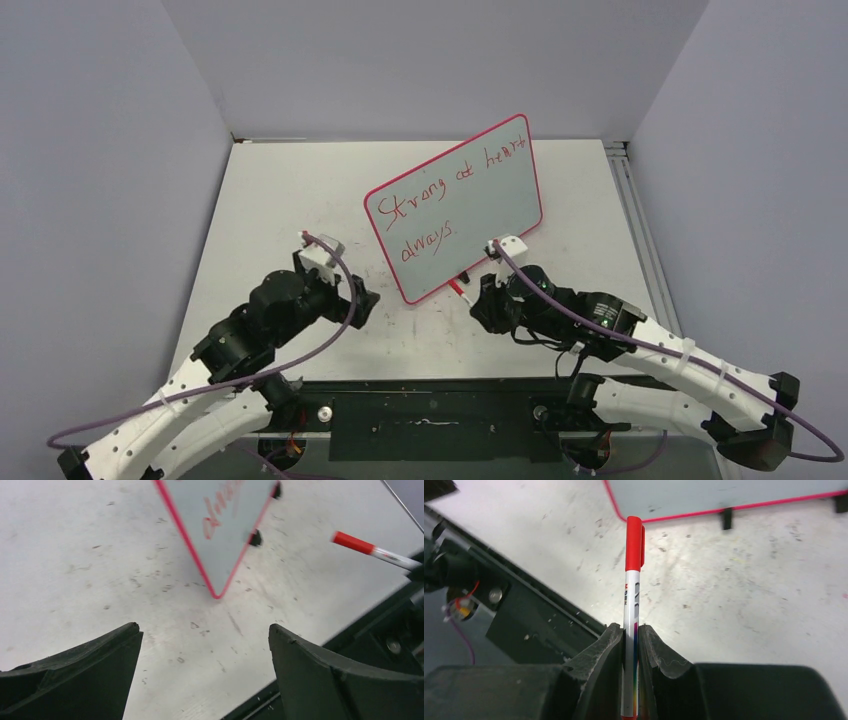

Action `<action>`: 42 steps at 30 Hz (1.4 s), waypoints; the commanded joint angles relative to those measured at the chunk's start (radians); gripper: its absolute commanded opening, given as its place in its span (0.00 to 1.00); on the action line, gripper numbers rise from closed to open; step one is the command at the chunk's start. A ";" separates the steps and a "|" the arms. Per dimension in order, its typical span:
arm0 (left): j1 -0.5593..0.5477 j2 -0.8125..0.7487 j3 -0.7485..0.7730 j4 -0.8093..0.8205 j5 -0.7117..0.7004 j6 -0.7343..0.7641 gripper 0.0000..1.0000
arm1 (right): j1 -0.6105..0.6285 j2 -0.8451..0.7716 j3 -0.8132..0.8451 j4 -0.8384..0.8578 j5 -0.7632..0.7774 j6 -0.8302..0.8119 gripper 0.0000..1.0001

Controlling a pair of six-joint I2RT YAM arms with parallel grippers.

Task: Write a sentence on the whiteboard
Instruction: Place the whiteboard marker at the center of the board, then reset both arms

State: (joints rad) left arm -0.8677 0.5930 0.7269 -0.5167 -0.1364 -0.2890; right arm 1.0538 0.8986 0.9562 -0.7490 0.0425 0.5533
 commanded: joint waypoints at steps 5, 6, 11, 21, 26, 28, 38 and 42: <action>0.520 0.099 0.047 0.028 0.171 -0.040 0.96 | 0.041 0.008 -0.152 0.061 0.259 0.149 0.05; 0.590 0.122 0.043 0.040 0.200 -0.044 0.96 | 0.073 0.020 -0.182 0.102 0.264 0.164 0.05; 0.826 0.177 -0.021 0.138 0.219 -0.054 0.99 | 0.223 0.080 -0.294 0.277 0.426 0.237 0.05; 0.837 0.147 -0.023 0.116 0.149 -0.009 0.99 | 0.284 0.282 -0.371 0.428 0.561 0.241 0.07; 0.838 0.130 -0.033 0.144 0.151 0.000 0.99 | 0.276 0.358 -0.390 0.484 0.547 0.249 0.11; 0.839 0.127 -0.036 0.148 0.148 0.002 0.99 | 0.273 0.376 -0.404 0.503 0.534 0.259 0.14; 0.838 0.087 -0.017 0.105 0.015 0.000 0.96 | 0.271 0.335 -0.380 0.448 0.550 0.252 0.74; 0.838 0.059 -0.012 0.110 -0.027 0.002 0.96 | 0.248 0.222 -0.298 0.371 0.620 0.144 0.89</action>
State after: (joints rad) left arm -0.0368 0.6853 0.6899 -0.4374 -0.0826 -0.2996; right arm 1.3281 1.2449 0.5568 -0.3351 0.5636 0.7963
